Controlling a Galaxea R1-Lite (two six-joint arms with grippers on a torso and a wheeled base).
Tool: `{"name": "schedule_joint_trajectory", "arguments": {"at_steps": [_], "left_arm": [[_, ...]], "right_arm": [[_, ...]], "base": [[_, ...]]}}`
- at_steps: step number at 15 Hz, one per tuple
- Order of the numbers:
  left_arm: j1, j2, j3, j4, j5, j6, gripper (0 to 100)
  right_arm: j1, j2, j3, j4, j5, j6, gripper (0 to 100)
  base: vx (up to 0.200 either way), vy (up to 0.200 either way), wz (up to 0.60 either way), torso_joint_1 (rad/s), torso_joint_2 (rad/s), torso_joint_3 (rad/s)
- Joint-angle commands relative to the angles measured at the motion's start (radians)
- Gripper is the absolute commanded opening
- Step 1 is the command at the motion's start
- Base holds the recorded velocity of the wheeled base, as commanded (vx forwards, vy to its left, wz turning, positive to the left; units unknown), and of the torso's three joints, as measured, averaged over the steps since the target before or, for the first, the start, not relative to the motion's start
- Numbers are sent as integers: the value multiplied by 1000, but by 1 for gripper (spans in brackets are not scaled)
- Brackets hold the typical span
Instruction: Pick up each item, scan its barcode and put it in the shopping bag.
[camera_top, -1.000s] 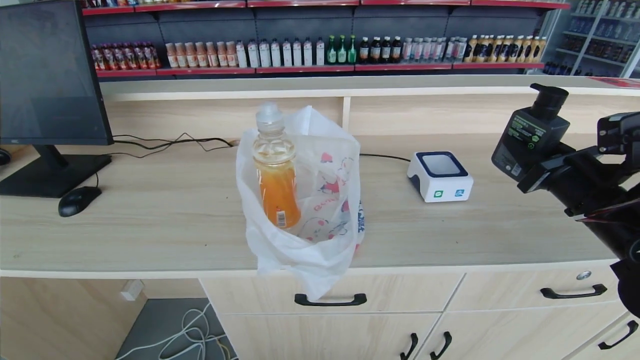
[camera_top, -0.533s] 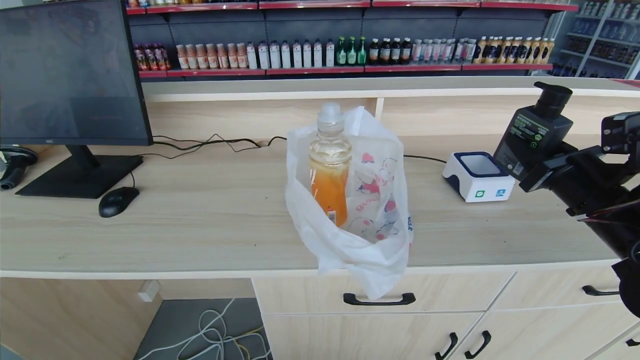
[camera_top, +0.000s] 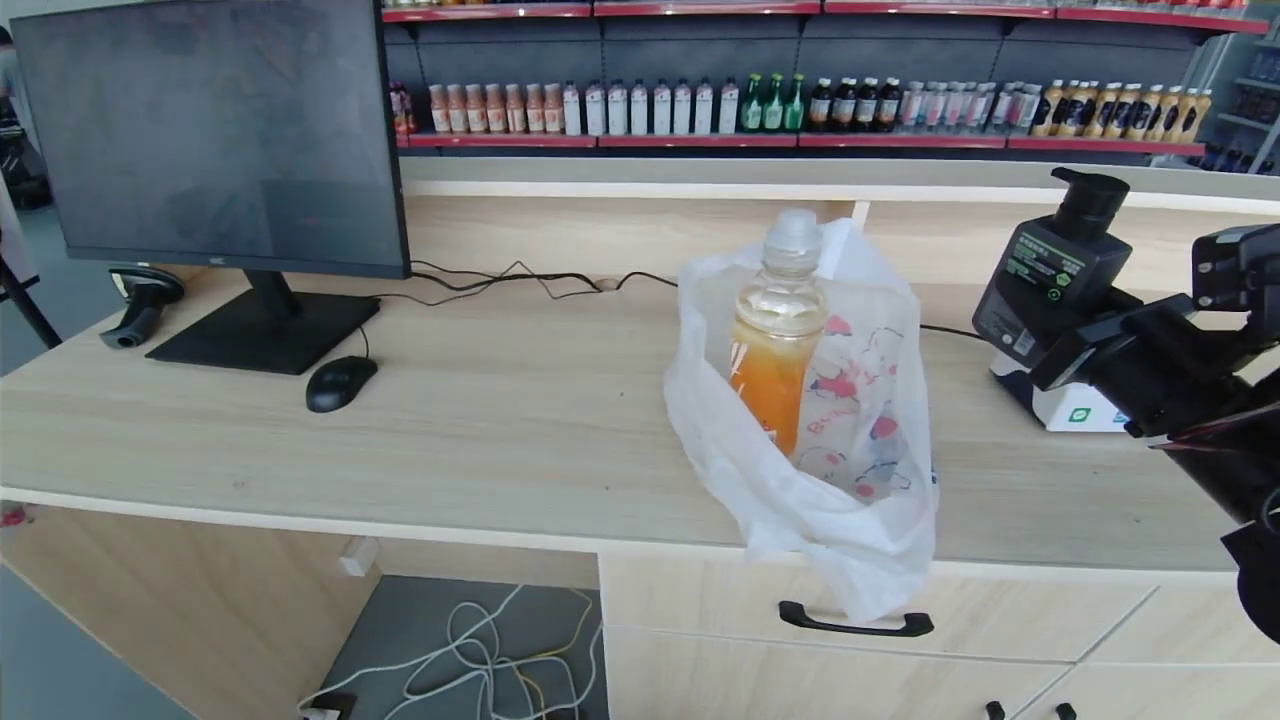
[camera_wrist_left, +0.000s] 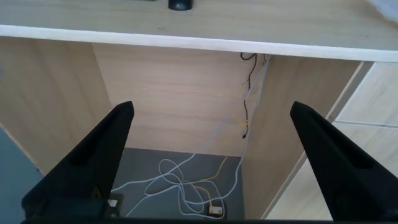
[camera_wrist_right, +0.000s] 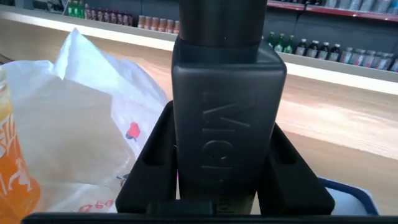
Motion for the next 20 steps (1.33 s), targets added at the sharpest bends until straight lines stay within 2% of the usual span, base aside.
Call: {"name": "schedule_joint_trajectory", "arguments": {"at_steps": [1, 9, 17, 20], "left_arm": [[0, 0, 0, 0, 0, 0, 100], [0, 0, 0, 0, 0, 0, 100], [0, 0, 0, 0, 0, 0, 100], [0, 0, 0, 0, 0, 0, 100]], "right_arm": [[-4, -14, 6, -5, -2, 0, 0], [-2, -2, 14, -5, -2, 0, 0], [15, 150, -6, -5, -1, -2, 0], [58, 156, 6, -5, -1, -2, 0]], "base": [[0, 0, 600, 17, 7, 2], [0, 0, 0, 0, 0, 0], [0, 0, 0, 0, 0, 0], [0, 0, 0, 0, 0, 0]]}}
